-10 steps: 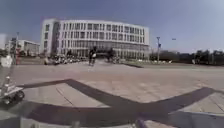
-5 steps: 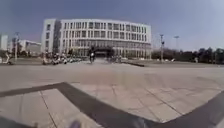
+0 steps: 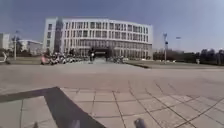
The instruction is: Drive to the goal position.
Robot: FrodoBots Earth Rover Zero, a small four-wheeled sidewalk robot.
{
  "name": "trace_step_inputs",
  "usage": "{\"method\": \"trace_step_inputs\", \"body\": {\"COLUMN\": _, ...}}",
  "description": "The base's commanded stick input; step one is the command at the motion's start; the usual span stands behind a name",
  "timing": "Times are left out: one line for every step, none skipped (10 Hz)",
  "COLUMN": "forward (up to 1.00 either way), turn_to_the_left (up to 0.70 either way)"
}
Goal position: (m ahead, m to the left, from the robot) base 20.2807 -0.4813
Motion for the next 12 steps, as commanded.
{"method": "trace_step_inputs", "body": {"forward": 1.0, "turn_to_the_left": 0.0}}
{"method": "trace_step_inputs", "body": {"forward": 1.0, "turn_to_the_left": 0.0}}
{"method": "trace_step_inputs", "body": {"forward": 1.0, "turn_to_the_left": 0.0}}
{"method": "trace_step_inputs", "body": {"forward": 1.0, "turn_to_the_left": 0.0}}
{"method": "trace_step_inputs", "body": {"forward": 1.0, "turn_to_the_left": 0.0}}
{"method": "trace_step_inputs", "body": {"forward": 1.0, "turn_to_the_left": 0.0}}
{"method": "trace_step_inputs", "body": {"forward": 1.0, "turn_to_the_left": 0.0}}
{"method": "trace_step_inputs", "body": {"forward": 1.0, "turn_to_the_left": 0.0}}
{"method": "trace_step_inputs", "body": {"forward": 1.0, "turn_to_the_left": 0.12}}
{"method": "trace_step_inputs", "body": {"forward": 1.0, "turn_to_the_left": 0.33}}
{"method": "trace_step_inputs", "body": {"forward": 1.0, "turn_to_the_left": 0.26}}
{"method": "trace_step_inputs", "body": {"forward": 1.0, "turn_to_the_left": 0.05}}
